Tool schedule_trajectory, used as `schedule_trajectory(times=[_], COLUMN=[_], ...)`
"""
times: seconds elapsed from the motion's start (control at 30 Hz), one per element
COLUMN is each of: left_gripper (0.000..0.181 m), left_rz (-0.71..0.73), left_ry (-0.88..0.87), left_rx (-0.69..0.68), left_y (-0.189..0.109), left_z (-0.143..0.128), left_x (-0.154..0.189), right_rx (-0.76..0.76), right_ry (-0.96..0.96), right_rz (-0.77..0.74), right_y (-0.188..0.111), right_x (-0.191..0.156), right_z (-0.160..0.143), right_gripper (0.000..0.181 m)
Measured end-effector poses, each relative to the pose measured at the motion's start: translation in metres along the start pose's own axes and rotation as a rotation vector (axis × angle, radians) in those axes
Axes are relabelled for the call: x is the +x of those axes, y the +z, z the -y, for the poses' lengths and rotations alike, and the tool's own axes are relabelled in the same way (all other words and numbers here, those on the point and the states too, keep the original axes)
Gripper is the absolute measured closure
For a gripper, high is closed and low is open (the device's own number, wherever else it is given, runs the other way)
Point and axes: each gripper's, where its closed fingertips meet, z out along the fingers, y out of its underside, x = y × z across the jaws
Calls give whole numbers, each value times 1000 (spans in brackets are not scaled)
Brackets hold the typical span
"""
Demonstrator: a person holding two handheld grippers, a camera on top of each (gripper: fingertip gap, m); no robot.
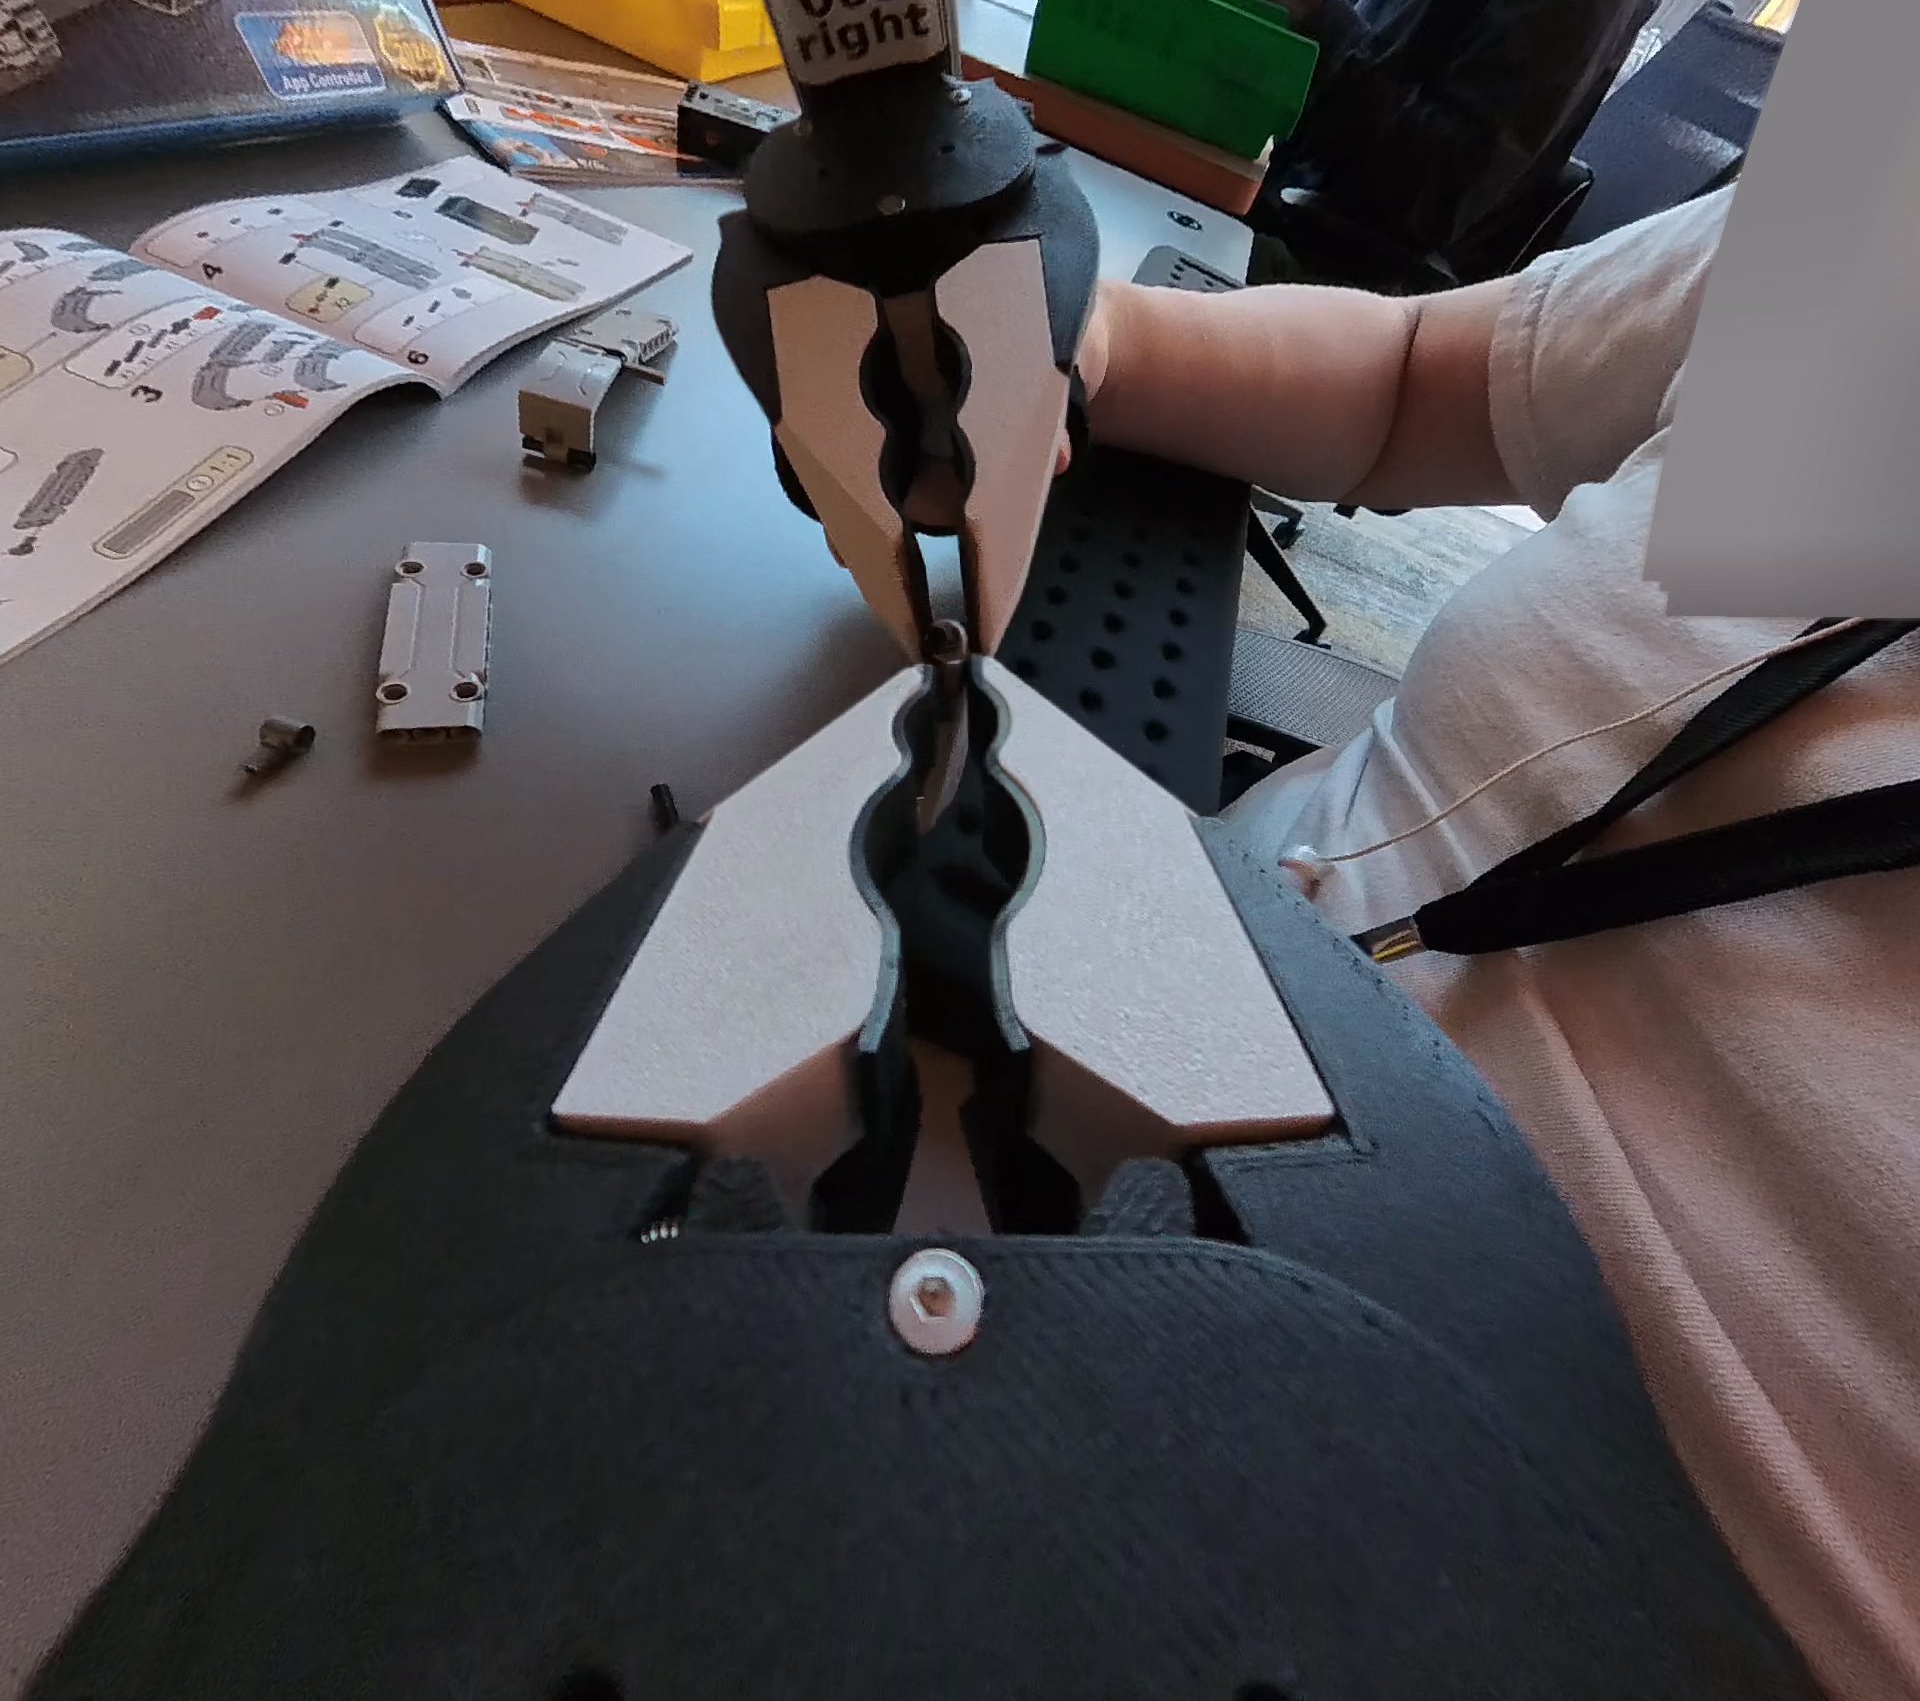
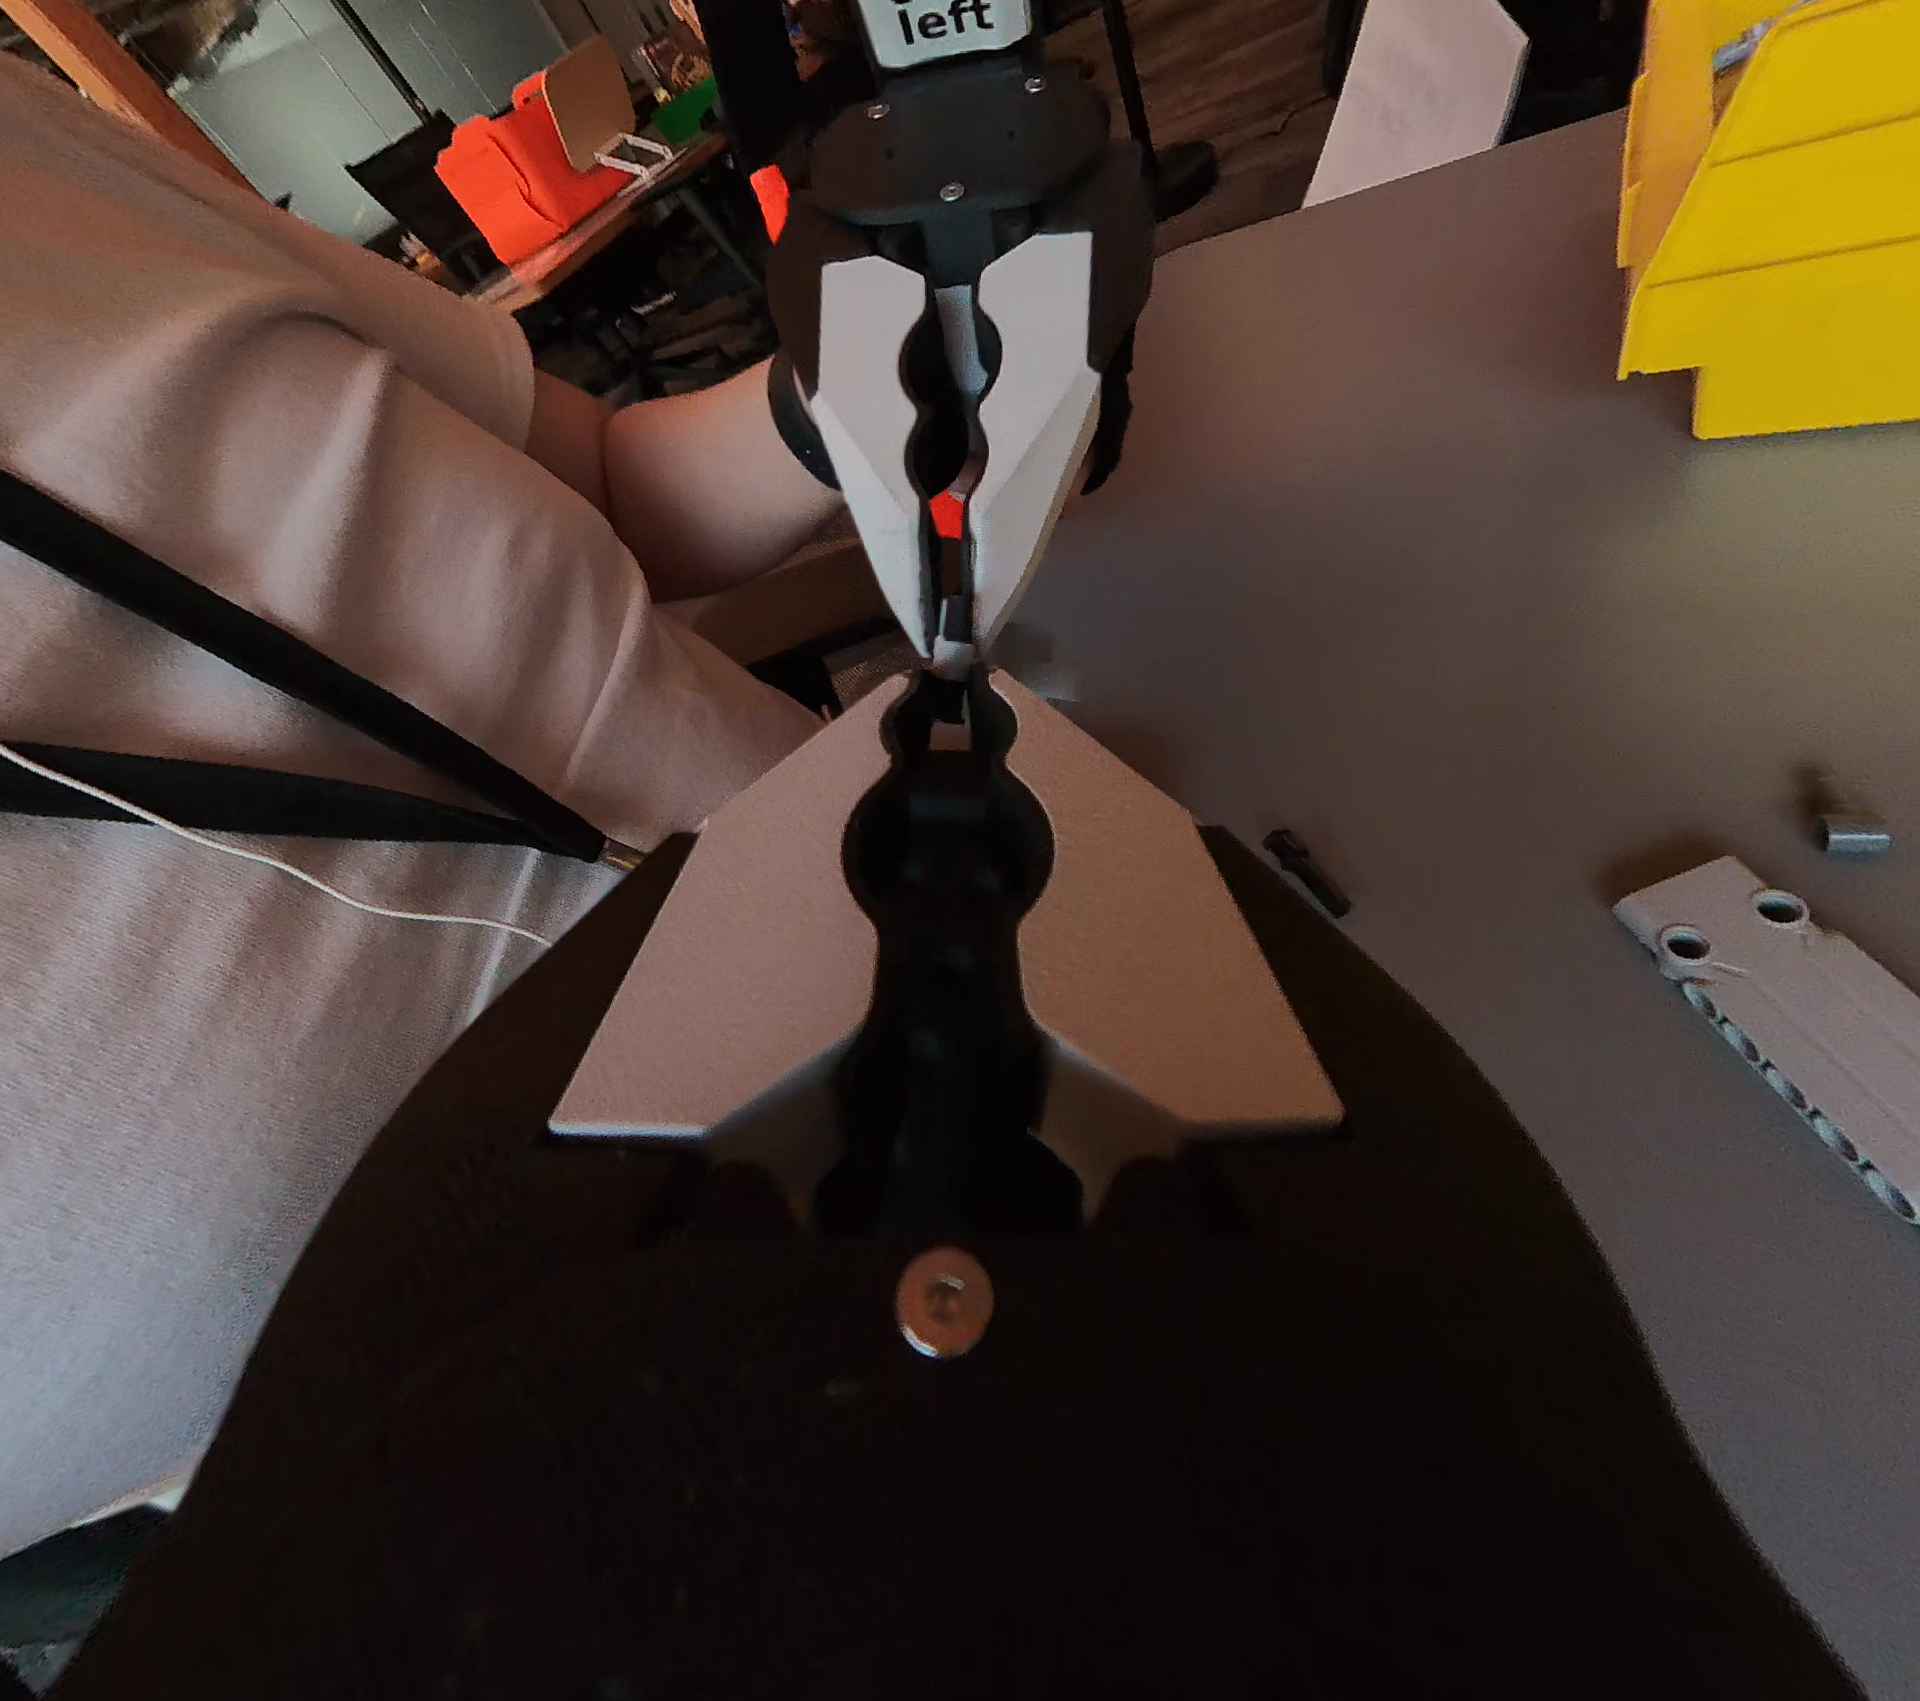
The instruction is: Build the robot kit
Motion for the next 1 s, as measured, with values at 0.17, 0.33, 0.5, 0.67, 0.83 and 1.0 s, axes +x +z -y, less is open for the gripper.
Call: schedule_trajectory(times=[0.17,0.33,0.5,0.67,0.83,1.0], left_gripper=[181,178,157,150,147,150], left_rz=[-60,-58,-19,23,-32,-11], left_ry=[-48,-53,-76,-24,-89,-83], left_rx=[0,22,96,128,228,249], left_y=[0,-2,-11,-13,-20,-25], left_z=[-1,1,11,16,28,30], left_x=[6,4,-5,-4,-1,-4], right_rx=[-3,17,146,215,264,316], right_ry=[-57,-42,41,72,165,315], right_rz=[0,4,48,99,117,203], right_y=[1,0,-14,-22,-26,-31], right_x=[-4,-4,-4,-6,-2,1], right_z=[0,3,23,33,40,43], right_gripper=[176,176,177,177,176,177])
